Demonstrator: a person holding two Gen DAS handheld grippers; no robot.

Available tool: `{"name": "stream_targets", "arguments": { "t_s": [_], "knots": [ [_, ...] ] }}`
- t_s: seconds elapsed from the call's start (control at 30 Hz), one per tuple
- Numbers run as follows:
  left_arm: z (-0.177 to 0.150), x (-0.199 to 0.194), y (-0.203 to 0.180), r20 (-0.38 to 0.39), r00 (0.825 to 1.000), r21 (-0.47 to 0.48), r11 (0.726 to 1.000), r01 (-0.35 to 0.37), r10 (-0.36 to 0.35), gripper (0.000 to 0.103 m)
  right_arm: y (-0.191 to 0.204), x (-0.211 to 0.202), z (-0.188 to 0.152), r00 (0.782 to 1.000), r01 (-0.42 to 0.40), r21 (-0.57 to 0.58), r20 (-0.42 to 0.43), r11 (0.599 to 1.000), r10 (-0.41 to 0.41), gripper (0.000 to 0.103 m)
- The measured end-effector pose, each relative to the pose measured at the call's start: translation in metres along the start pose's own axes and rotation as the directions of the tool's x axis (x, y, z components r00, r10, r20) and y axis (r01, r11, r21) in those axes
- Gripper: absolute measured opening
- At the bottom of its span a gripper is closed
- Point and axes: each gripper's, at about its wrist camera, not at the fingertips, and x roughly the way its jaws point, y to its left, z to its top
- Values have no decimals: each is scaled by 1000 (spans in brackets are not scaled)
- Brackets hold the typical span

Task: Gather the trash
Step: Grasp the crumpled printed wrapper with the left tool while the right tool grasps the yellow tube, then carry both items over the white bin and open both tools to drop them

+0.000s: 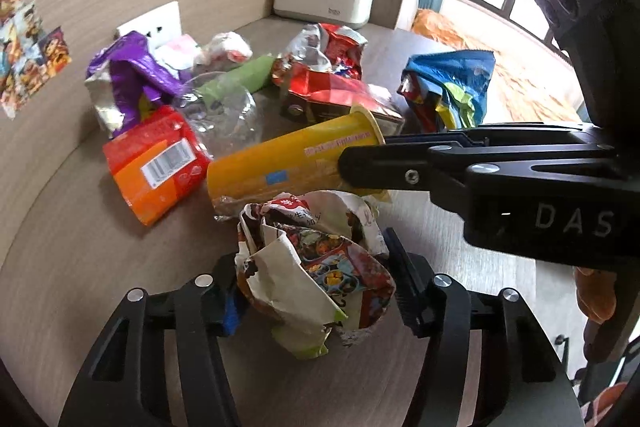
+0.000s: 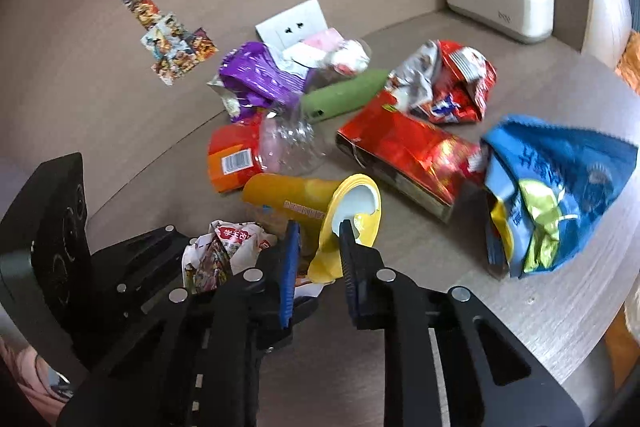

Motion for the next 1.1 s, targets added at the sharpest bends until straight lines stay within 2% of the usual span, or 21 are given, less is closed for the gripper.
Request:
{"name": "stream_targets", "arguments": {
  "t_s": [0.1,0.3,0.47,0.67,0.87,1.1],
  "knots": [
    [-1,-5,3,6,1000,12,999,-29,29,57,3,-4,2,1000,11,2,25,1000,-11,21],
    [3,-30,14,45,999,-38,999,-19,20,57,7,-34,11,995,5,22,97,1000,-7,17],
    [3,-37,12,54,998,-27,999,-30,32,56,8,-53,9,989,80,-9,128,997,-78,16],
    [5,-49,0,67,997,-12,999,-41,42,56,1,-77,4,980,109,9,168,994,-109,16],
    [18,-65,-25,97,995,9,1000,-23,22,56,-10,-128,-2,952,181,10,248,983,-178,16],
    [39,-52,-99,93,991,137,987,88,-101,56,-55,-196,-30,899,308,127,285,943,-332,16]
  ]
}}
